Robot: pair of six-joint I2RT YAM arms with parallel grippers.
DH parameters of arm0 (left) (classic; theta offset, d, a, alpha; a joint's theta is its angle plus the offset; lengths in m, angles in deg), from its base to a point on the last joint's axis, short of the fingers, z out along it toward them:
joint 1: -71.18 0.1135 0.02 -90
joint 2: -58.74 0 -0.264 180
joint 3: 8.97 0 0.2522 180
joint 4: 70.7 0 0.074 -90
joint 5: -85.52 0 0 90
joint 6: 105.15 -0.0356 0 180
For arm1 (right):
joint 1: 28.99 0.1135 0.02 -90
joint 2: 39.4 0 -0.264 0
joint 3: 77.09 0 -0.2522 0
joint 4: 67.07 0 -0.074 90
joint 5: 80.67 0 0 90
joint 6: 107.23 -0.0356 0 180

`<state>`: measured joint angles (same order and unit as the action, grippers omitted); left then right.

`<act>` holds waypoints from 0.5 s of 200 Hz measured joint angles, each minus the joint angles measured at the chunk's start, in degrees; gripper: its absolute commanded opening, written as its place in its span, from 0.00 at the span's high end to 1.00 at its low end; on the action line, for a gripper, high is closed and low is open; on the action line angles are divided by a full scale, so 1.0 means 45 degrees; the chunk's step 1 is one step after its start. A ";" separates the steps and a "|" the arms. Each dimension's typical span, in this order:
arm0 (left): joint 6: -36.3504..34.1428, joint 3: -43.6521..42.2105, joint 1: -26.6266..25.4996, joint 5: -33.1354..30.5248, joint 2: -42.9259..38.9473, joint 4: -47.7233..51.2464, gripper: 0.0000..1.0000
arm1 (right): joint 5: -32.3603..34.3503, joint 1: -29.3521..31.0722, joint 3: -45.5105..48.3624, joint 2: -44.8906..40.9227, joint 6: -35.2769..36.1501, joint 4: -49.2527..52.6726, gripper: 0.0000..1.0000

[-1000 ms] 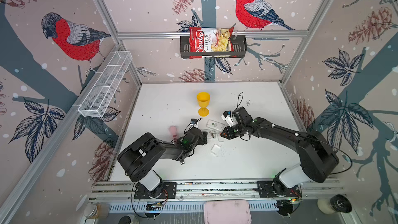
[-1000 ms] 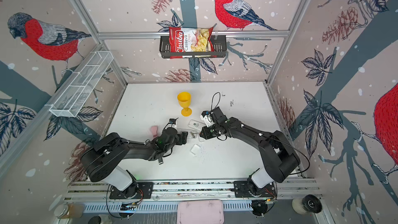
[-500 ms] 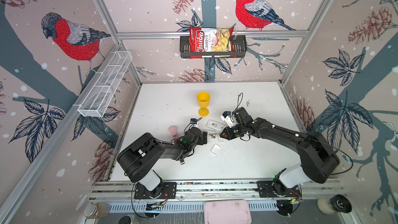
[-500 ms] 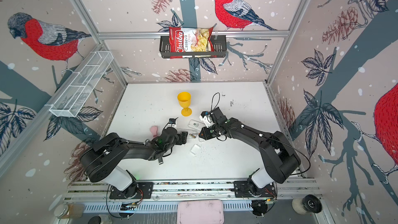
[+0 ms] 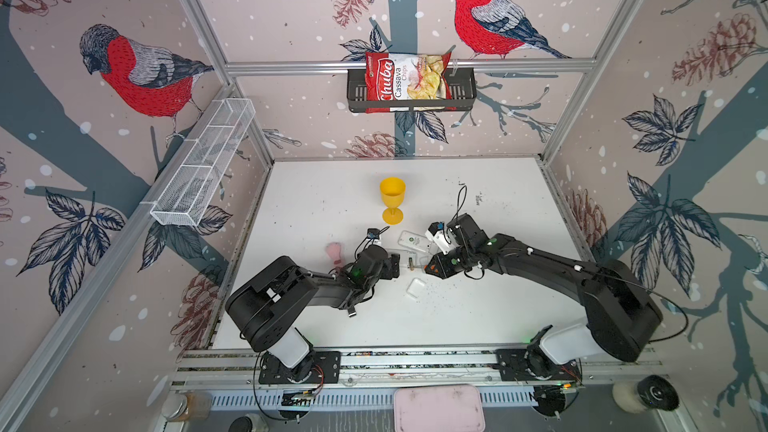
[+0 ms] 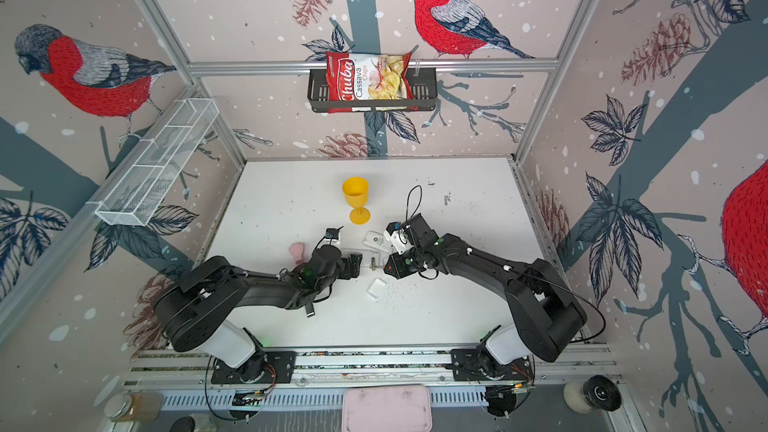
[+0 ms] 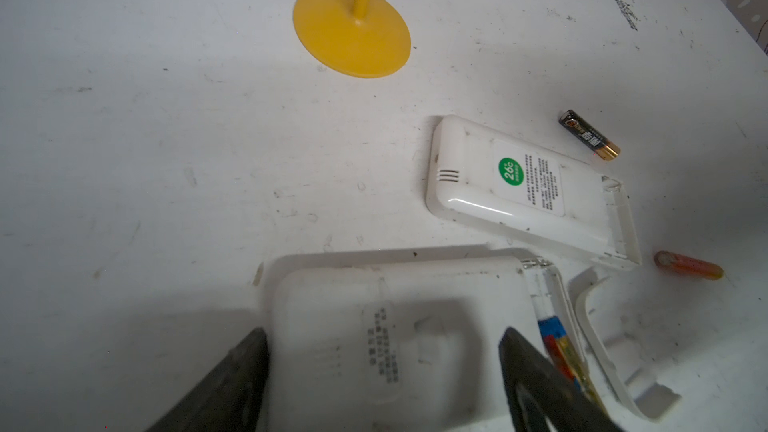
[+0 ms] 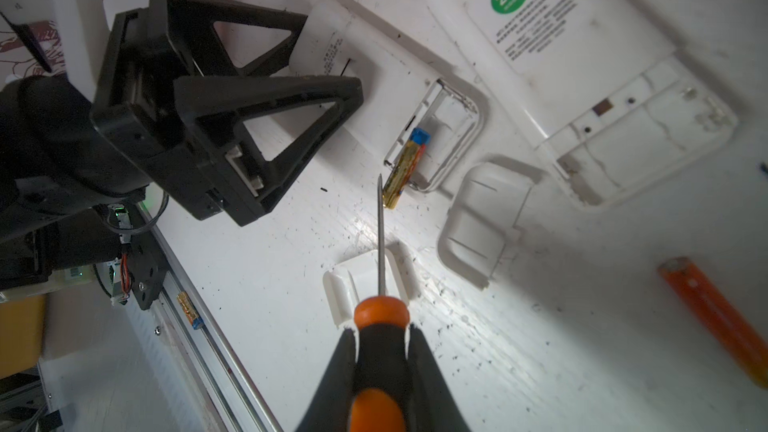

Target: Unload the batteries from the remote control

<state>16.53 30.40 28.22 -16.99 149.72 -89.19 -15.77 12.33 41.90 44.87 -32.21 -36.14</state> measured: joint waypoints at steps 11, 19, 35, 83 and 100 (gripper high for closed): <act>0.0000 -0.0019 0.0000 0.0000 0.0000 -0.0015 0.14 | 0.0121 0.0049 0.0049 -0.0044 -0.0005 0.0005 1.00; 0.0000 -0.0029 0.0000 0.0010 0.0000 -0.0039 0.14 | 0.0160 0.0058 0.0083 -0.0092 -0.0010 0.0010 1.00; 0.0000 -0.0063 0.0005 0.0015 0.0000 -0.0107 0.14 | 0.0291 0.0073 0.0121 -0.0228 -0.0058 0.0019 1.00; 0.0019 -0.0097 0.0015 0.0058 0.0029 -0.0257 0.14 | 0.0544 -0.0189 0.0029 -0.0685 -0.0151 0.0058 1.00; 0.0097 -0.0102 0.0024 0.0058 0.0029 -0.0282 0.14 | 0.0578 -0.0403 -0.0049 -0.0695 -0.0330 -0.0005 1.00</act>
<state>16.97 29.94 28.33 -16.73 149.85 -90.46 -13.17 10.51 41.69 41.74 -33.70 -36.16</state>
